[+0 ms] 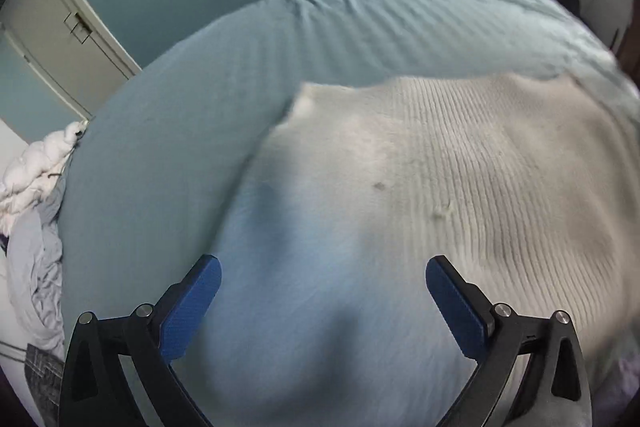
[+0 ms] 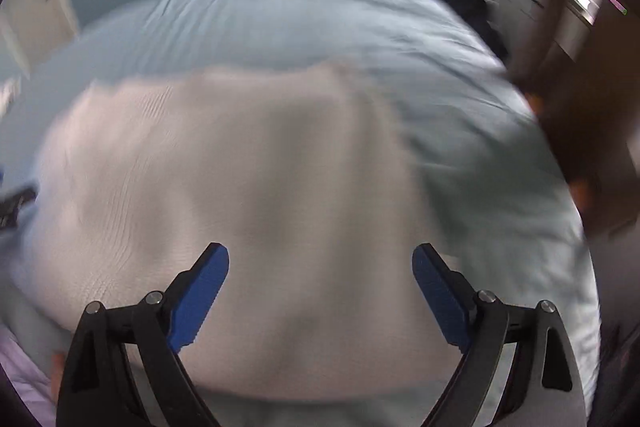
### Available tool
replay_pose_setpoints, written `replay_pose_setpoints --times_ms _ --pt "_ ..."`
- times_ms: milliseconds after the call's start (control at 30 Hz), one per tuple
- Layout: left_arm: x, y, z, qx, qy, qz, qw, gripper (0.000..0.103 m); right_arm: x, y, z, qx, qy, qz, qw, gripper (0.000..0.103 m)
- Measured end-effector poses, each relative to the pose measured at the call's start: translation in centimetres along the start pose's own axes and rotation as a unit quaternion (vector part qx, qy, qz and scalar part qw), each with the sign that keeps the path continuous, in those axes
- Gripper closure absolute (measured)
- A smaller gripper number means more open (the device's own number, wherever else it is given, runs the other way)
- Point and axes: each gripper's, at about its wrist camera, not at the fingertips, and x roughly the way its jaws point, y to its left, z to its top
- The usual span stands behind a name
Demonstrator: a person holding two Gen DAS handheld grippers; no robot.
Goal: Fold small clothes
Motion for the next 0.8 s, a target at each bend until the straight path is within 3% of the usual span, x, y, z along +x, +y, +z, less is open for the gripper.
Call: replay_pose_setpoints --times_ms 133,200,233,267,333,400,433,533,600,667,733,800 --pt "-2.3 3.2 -4.1 0.006 -0.010 -0.004 0.9999 0.000 1.1 -7.3 -2.5 0.066 0.052 0.066 0.994 0.012" --pt "-3.2 4.7 -6.9 -0.021 -0.023 -0.006 0.9995 0.000 2.7 -8.9 -3.7 0.106 0.093 0.111 0.984 0.024" --pt "-2.8 5.1 -7.4 -0.033 -0.023 -0.012 0.9991 0.000 2.9 -8.1 -4.4 0.124 0.103 0.129 0.979 0.040" --pt "-2.8 5.8 -9.0 -0.052 -0.024 -0.021 0.9981 0.000 3.3 -7.7 -4.8 0.138 0.111 0.141 0.974 0.047" --pt "-2.3 7.5 -11.1 -0.095 -0.032 -0.039 0.9942 0.000 3.9 -6.5 -5.3 0.136 0.127 0.131 0.974 0.047" --pt "-1.6 7.9 -12.3 -0.118 -0.038 -0.044 0.9913 0.000 4.3 -5.4 -5.2 0.117 0.123 0.111 0.979 0.064" --pt "-1.3 8.0 -12.6 -0.117 -0.038 -0.039 0.9917 0.000 3.7 -4.8 -5.2 0.105 0.113 0.103 0.983 0.090" --pt "-1.3 7.8 -12.3 -0.090 -0.048 -0.006 0.9948 0.000 0.7 -2.5 -5.4 0.056 0.070 0.057 0.994 0.095" --pt "-2.1 8.1 -12.4 -0.086 -0.066 0.002 0.9941 0.000 -1.4 -2.3 -5.6 0.073 0.050 0.051 0.995 0.096" --pt "-2.3 8.7 -12.2 -0.089 -0.072 -0.014 0.9933 0.000 -2.9 -3.6 -6.0 0.109 0.031 0.057 0.992 0.096" --pt "-2.3 9.3 -12.3 -0.088 -0.071 -0.022 0.9934 0.000 -1.7 -5.1 -5.9 0.130 0.041 0.047 0.990 0.097" --pt "-2.3 10.3 -12.6 -0.085 -0.072 -0.014 0.9937 0.000 1.1 -5.7 -6.0 0.147 0.085 0.033 0.985 0.096"
